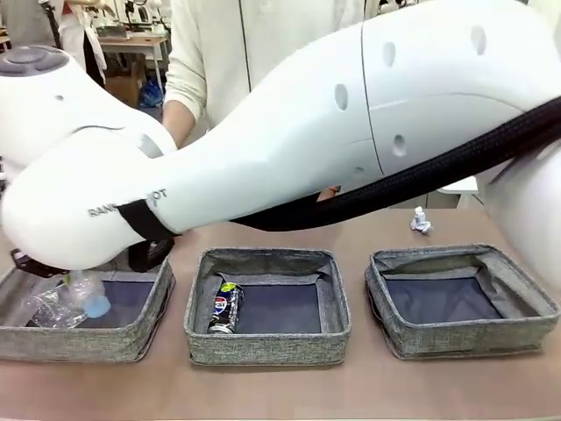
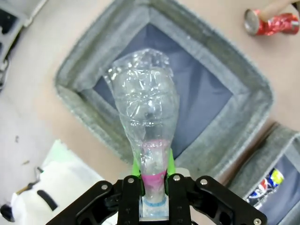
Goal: Sort the waste into the appropriate baskets.
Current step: Place the picked waste into the Fabric basket indicated by the person.
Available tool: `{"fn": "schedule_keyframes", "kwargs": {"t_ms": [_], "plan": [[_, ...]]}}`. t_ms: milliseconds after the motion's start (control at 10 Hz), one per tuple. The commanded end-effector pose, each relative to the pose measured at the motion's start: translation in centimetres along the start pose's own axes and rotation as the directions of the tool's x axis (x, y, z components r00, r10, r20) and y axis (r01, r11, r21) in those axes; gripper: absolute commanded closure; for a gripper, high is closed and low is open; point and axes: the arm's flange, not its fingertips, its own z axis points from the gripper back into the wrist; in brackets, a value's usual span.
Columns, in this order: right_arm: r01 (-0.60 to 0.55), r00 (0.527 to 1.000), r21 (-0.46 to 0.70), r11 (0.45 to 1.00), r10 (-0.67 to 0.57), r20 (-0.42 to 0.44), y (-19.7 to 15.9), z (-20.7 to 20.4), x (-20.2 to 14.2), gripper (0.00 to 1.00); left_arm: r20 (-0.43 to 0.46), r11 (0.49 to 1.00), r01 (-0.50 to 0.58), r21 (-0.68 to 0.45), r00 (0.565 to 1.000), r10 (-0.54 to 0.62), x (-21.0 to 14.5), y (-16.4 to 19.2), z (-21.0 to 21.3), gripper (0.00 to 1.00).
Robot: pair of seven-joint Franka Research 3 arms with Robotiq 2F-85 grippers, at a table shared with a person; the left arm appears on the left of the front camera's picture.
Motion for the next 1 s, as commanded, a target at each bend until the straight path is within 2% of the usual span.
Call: {"fn": "schedule_keyframes", "kwargs": {"t_ms": [0, 100, 200, 300, 400, 500, 900], "plan": [[0.001, 1.000, 0.011, 1.000, -0.002, 0.031, -0.1, 1.1, 0.2, 0.80, 0.002, 1.000, 0.003, -0.003, 1.000, -0.003, -0.1, -0.1, 0.0, 0.00], [0.020, 0.999, -0.030, 0.999, -0.019, 0.040, -0.3, 0.9, 0.3, 0.80, 0.002, 1.000, 0.003, -0.003, 1.000, -0.003, -0.1, -0.1, 0.0, 0.00], [0.017, 0.999, -0.015, 1.000, -0.016, 0.045, -0.4, 0.8, 0.3, 0.63, 0.002, 1.000, 0.003, -0.003, 1.000, -0.003, -0.1, -0.1, 0.0, 0.00], [0.010, 0.997, -0.030, 1.000, -0.008, 0.074, -0.6, 0.9, 0.2, 0.22, 0.002, 1.000, 0.003, -0.003, 1.000, -0.003, -0.1, -0.1, 0.0, 0.00], [0.009, 0.997, -0.026, 1.000, -0.007, 0.078, -0.7, 0.9, 0.1, 0.05, 0.002, 1.000, 0.003, -0.003, 1.000, -0.003, -0.1, -0.1, 0.0, 0.00], [0.015, 0.996, -0.024, 1.000, -0.013, 0.083, -1.0, 0.9, 0.1, 0.00, 0.002, 1.000, 0.003, -0.003, 1.000, -0.003, -0.1, -0.1, 0.0, 0.00], [0.045, 0.994, -0.020, 0.999, -0.043, 0.105, -1.8, 1.2, 0.1, 0.00, 0.002, 1.000, 0.003, -0.003, 1.000, -0.003, -0.1, -0.1, 0.0, 0.00]]}}
